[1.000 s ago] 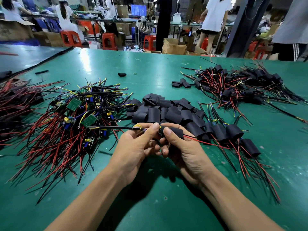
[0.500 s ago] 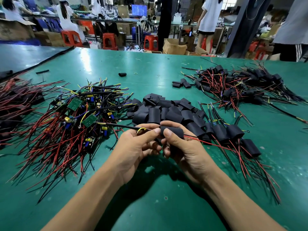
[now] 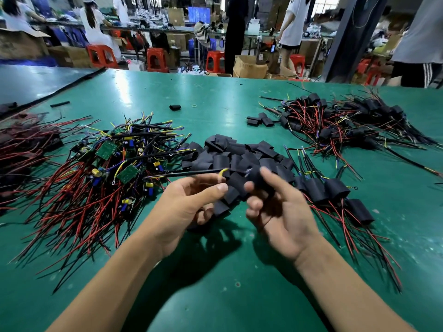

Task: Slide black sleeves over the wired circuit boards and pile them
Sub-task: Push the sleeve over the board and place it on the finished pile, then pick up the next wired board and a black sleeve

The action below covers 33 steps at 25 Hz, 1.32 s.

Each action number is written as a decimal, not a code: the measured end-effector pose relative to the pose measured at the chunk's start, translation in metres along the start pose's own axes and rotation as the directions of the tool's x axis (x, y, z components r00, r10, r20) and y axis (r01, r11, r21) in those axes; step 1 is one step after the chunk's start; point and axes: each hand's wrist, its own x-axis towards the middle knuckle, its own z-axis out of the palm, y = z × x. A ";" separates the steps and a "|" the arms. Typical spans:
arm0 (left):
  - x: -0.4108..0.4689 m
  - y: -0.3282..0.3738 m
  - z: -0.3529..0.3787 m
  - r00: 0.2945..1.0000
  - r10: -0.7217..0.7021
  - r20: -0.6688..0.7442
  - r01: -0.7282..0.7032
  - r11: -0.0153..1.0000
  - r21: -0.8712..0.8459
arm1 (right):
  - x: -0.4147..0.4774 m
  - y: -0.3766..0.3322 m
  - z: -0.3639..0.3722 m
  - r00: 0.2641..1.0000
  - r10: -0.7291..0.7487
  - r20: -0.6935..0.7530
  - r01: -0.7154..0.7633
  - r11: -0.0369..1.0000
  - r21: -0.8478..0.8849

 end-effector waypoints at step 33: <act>0.014 -0.019 -0.033 0.840 0.495 -0.223 -0.033 0.457 0.889 | 0.009 0.045 -0.022 0.789 -0.146 0.597 0.523 -0.350 -0.777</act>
